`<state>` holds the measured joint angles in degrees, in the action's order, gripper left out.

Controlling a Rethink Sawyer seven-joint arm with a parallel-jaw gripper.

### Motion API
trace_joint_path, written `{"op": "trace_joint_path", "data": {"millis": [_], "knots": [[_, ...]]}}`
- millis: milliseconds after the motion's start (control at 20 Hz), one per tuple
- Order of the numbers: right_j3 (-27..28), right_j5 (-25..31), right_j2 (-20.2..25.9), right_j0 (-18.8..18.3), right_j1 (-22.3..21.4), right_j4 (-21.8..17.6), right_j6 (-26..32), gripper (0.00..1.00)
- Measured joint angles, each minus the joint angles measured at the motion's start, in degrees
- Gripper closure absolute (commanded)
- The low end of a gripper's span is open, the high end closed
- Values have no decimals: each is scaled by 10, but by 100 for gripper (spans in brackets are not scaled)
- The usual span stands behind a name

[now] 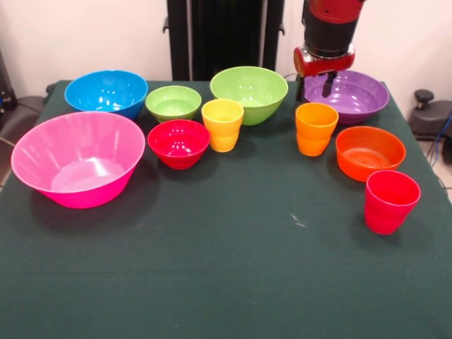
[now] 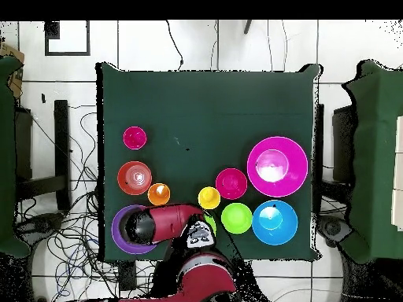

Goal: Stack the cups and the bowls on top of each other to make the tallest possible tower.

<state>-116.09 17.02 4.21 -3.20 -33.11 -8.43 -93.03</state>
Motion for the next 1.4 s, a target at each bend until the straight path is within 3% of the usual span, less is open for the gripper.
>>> {"op": "trace_joint_path", "data": {"millis": [200, 750, 1400], "knots": [[-14, 0, 3, -4, -8, -1, 0, 0], [-55, 21, 18, -45, -82, -1, 0, 0], [-55, 21, 19, -33, -36, -14, 0, 0]]}}
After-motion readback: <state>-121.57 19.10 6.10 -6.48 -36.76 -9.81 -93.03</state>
